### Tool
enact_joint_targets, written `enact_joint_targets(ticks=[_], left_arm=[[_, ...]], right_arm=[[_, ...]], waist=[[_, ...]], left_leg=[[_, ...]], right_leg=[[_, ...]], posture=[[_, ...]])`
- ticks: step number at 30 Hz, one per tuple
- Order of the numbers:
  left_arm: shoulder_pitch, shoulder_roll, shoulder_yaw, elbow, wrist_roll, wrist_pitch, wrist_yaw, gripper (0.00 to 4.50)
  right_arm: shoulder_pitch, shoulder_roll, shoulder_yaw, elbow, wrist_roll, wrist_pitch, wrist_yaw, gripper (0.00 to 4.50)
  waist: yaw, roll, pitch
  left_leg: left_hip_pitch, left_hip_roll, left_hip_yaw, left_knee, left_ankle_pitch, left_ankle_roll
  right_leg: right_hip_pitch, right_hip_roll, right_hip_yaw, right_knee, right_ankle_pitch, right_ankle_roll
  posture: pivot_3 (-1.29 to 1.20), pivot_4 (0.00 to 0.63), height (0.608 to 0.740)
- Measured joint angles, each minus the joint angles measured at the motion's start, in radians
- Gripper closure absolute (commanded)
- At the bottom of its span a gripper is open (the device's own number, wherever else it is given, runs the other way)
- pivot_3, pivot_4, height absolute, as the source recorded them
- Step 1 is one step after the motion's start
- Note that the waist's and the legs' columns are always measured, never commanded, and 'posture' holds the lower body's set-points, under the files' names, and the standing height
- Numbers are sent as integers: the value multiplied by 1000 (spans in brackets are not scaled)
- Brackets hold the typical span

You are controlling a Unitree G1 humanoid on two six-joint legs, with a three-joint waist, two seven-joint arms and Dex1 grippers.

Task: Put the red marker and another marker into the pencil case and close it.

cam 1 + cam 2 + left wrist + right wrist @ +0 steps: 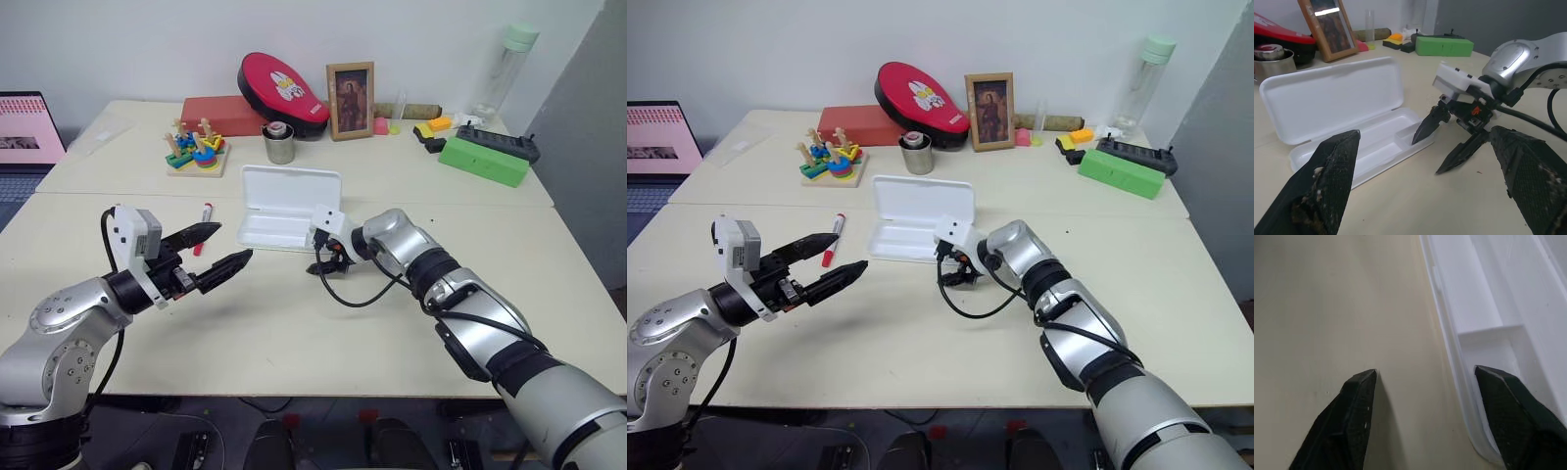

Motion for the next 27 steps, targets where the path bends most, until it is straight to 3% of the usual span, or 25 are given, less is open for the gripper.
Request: enact_joint_targets(ticks=[11, 20, 25, 27], left_arm=[[6, -3, 0, -14, -12, 13, 21, 0], [22, -1, 22, -14, -13, 16, 18, 0], [86, 15, 56, -31, -17, 34, 14, 0], [118, 23, 88, -49, -34, 39, 10, 0]], right_arm=[[-38, 26, -44, 96, -47, -57, -58, 4477], [-34, 19, -61, 73, -75, -104, -31, 4477], [67, -37, -54, -177, -72, -79, 73, 4477], [169, -82, -31, -376, -70, -26, 129, 4477]], waist=[[0, 2, 1], [-1, 2, 1], [-3, 2, 1], [1, 1, 1]], left_leg=[[0, 0, 0, 0, 0, 0], [0, 0, 0, 0, 0, 0], [-1, 0, 0, -1, 0, 0], [-1, 0, 0, -1, 0, 0]], right_leg=[[0, 0, 0, 0, 0, 0], [0, 0, 0, 0, 0, 0], [0, 0, 0, -1, 0, 0], [0, 0, 0, -1, 0, 0]], posture=[[0, 150, 740], [0, 150, 740], [0, 150, 740], [0, 150, 740]])
